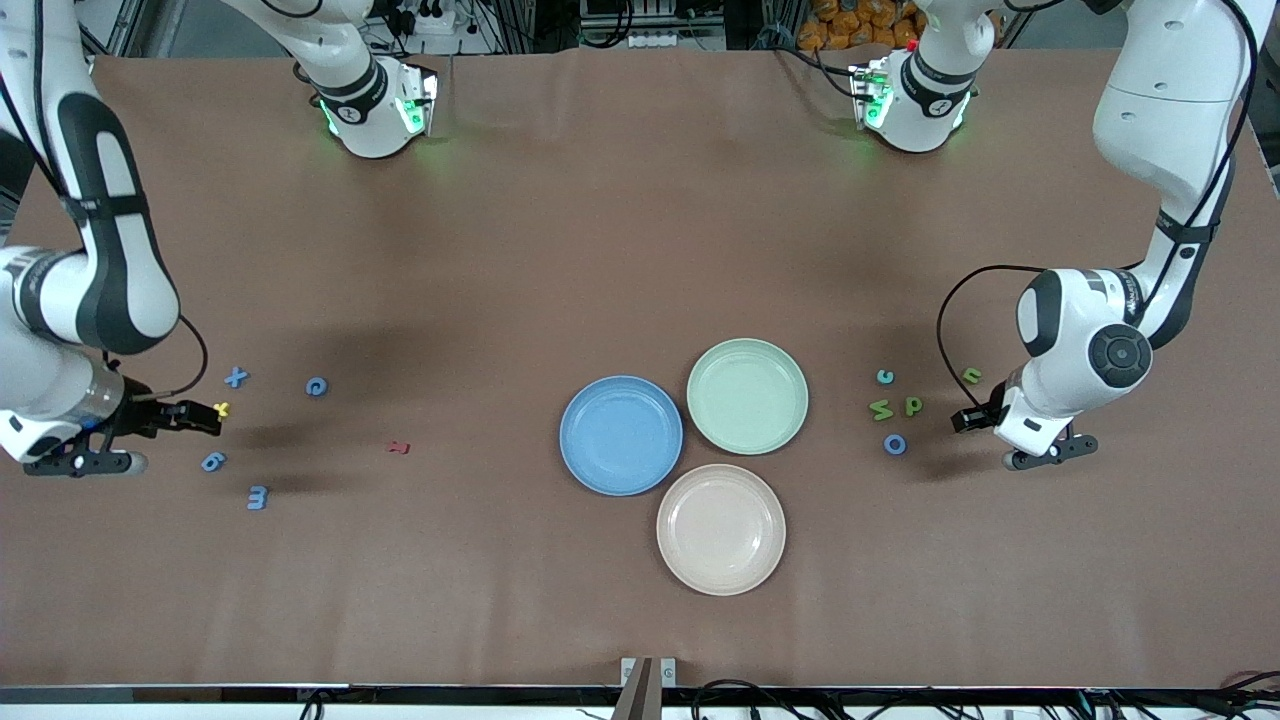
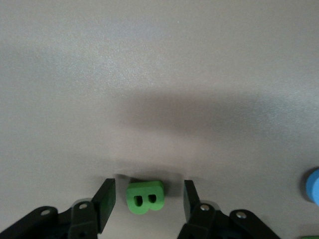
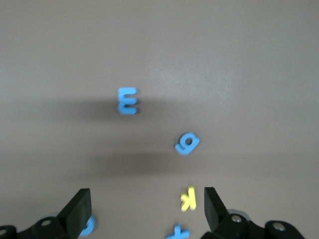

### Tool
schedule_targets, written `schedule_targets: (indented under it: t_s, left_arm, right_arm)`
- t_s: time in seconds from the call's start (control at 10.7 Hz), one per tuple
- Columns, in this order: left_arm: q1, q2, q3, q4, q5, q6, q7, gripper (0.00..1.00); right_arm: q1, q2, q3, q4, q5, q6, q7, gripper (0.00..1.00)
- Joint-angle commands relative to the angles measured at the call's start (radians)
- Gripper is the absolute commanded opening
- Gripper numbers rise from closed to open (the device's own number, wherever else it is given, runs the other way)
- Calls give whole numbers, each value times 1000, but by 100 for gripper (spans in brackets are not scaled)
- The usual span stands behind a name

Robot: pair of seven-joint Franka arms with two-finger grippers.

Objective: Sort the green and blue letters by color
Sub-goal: 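Grasp the green B and carry it over the green plate with the left gripper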

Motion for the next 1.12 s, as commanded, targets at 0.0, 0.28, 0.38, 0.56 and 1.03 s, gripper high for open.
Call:
schedule_targets:
  t_s: [0.0, 0.28, 0.38, 0.56, 1.03]
  left_arm:
    - [3, 3, 1, -26, 47, 58, -33, 40]
    - [-2, -3, 1, -21, 47, 59, -30, 0]
    - [-6, -15, -1, -20, 48, 55, -30, 0]
    - [-6, -58, -18, -21, 48, 51, -21, 0]
    - [-11, -103, -228, -15, 47, 48, -134, 0]
  right_arm:
    - [-38, 165, 12, 162, 7, 16, -19, 100]
    - [-37, 204, 12, 169, 9, 81, 184, 100]
    - [-30, 228, 12, 173, 3, 80, 253, 100]
    - [-47, 245, 12, 193, -2, 73, 332, 100]
    - [-72, 248, 9, 196, -3, 83, 326, 100]
